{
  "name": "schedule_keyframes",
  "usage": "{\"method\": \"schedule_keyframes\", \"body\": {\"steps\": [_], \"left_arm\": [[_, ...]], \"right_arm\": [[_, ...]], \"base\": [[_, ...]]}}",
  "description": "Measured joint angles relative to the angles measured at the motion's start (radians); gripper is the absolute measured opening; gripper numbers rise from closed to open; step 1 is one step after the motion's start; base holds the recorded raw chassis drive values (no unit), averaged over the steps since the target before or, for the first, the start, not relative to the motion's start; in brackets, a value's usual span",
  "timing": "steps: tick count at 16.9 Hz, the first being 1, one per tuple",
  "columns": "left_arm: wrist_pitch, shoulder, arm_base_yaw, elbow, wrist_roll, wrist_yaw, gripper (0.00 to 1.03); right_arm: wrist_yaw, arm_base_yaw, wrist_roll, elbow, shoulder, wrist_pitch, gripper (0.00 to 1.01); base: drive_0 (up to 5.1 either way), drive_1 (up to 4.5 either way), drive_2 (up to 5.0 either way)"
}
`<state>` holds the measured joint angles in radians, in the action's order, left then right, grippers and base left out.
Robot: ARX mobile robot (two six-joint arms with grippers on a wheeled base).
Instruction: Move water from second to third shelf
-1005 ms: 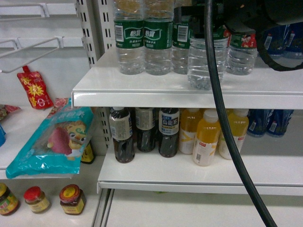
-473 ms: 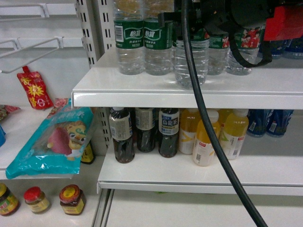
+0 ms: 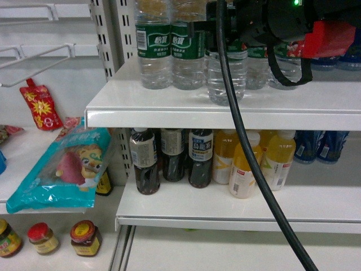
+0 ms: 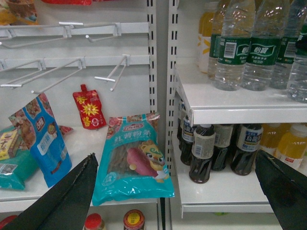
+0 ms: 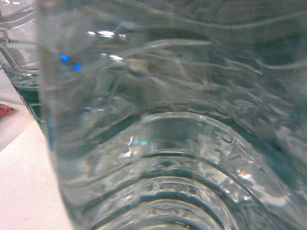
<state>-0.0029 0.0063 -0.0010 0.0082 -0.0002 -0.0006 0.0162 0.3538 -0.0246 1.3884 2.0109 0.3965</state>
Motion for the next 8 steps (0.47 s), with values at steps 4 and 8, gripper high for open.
{"method": "schedule_keyframes", "body": {"steps": [4,8], "left_arm": [[0.0,0.0,0.0,0.0,0.0,0.0,0.98],[0.0,0.0,0.0,0.0,0.0,0.0,0.98]], "right_arm": [[0.009,0.001,0.0,0.015,0.016,0.008,0.43],[0.008,0.001,0.0,0.009,0.016,0.018,0.43]], "base": [[0.0,0.0,0.0],[0.0,0.0,0.0]]}}
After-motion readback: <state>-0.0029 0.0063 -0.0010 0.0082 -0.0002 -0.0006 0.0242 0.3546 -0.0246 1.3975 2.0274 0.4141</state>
